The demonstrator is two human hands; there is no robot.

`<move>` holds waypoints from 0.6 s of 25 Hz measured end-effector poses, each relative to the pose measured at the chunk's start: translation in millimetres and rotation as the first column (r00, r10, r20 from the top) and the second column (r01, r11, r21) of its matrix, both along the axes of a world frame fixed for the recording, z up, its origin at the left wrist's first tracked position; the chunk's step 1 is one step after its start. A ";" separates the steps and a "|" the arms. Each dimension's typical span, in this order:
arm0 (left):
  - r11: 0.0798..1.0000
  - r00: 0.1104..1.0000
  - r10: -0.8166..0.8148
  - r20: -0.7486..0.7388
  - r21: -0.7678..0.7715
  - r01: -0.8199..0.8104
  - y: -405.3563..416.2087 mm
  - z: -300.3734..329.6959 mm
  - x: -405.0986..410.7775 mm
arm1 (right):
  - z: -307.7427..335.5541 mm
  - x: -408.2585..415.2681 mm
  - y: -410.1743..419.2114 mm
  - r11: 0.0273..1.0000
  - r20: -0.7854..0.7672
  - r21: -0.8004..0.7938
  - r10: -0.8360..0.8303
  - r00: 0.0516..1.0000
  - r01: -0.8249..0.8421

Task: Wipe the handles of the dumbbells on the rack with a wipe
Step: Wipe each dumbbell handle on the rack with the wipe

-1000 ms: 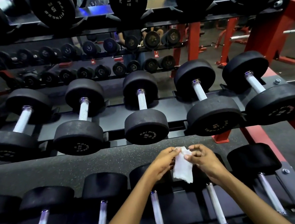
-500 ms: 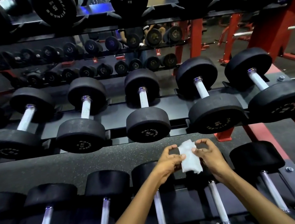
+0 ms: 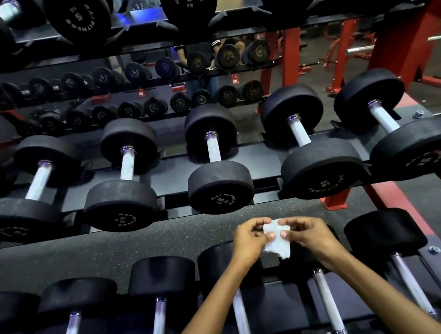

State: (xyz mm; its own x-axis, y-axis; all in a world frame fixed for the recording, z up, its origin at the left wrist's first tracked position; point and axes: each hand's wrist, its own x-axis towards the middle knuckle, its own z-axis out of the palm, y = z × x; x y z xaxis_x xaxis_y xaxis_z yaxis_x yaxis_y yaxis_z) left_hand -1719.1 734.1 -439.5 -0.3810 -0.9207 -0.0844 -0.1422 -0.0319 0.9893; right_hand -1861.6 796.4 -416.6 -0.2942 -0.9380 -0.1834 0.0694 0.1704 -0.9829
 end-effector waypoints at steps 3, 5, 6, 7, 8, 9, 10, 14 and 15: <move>0.995 0.997 0.060 0.049 -0.080 -0.056 1.8 2.3 -0.7 | -3.5 0.8 -3.6 1.000 -0.108 0.020 0.005 0.994 -0.003; 0.987 0.992 0.077 0.095 -0.146 -0.063 3.5 2.3 0.3 | -9.0 -1.1 -6.8 0.999 -0.249 0.042 0.005 0.969 0.006; 0.979 0.988 0.089 0.128 -0.193 -0.063 4.1 1.8 0.9 | -10.6 -2.2 -7.2 0.999 -0.321 0.047 0.011 0.947 0.004; 0.969 0.981 0.107 0.160 -0.236 -0.068 3.4 0.6 1.3 | -11.1 -3.4 -7.3 0.999 -0.382 0.051 0.025 0.924 -0.006; 0.963 0.977 0.122 0.177 -0.260 -0.073 2.2 -0.5 1.9 | -10.1 -4.3 -7.0 0.998 -0.422 0.056 0.042 0.906 -0.021; 0.965 0.976 0.123 0.178 -0.251 -0.076 0.8 -1.2 2.2 | -7.9 -4.7 -6.5 0.998 -0.426 0.057 0.058 0.903 -0.038; 0.977 0.982 0.096 0.161 -0.203 -0.062 -0.1 -0.5 2.5 | -5.8 -4.5 -5.6 0.997 -0.389 0.052 0.072 0.918 -0.056; 0.983 0.996 -0.086 -0.008 0.159 0.086 4.3 8.3 2.2 | -5.9 -1.5 -4.0 0.998 -0.108 0.035 0.059 0.992 -0.055; 0.974 0.995 -0.100 -0.026 0.199 0.103 5.5 8.2 1.6 | -6.9 -0.5 -3.9 0.999 -0.047 0.030 0.039 0.998 -0.037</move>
State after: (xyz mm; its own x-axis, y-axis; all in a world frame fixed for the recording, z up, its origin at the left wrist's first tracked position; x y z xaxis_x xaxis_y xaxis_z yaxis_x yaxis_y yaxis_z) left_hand -1717.5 739.6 -431.3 -0.4746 -0.8421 -0.2563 -0.1395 -0.2156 0.9665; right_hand -1862.1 792.5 -423.5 -0.2677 -0.9430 -0.1975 0.0156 0.2007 -0.9795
